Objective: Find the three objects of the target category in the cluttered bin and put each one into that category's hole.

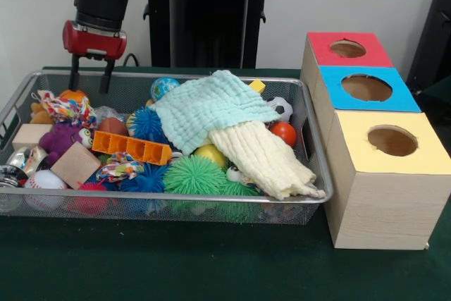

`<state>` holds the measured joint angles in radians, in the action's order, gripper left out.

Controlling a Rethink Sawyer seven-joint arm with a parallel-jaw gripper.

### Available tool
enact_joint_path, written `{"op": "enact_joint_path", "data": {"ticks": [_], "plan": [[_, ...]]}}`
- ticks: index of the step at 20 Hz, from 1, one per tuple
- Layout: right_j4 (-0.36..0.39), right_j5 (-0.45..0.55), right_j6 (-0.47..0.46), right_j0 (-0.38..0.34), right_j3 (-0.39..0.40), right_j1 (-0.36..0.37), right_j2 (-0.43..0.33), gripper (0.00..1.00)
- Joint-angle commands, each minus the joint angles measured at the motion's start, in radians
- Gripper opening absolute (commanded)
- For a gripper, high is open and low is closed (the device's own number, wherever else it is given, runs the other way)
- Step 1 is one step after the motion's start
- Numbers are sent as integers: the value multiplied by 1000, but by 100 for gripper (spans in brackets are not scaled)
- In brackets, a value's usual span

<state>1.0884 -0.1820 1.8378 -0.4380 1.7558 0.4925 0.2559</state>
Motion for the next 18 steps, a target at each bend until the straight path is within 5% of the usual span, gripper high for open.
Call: {"op": "enact_joint_path", "data": {"ticks": [1,18], "plan": [[36,2,79,-45,-74,3,-156,100],[28,57,79,-118,-15,8,-271,100]]}}
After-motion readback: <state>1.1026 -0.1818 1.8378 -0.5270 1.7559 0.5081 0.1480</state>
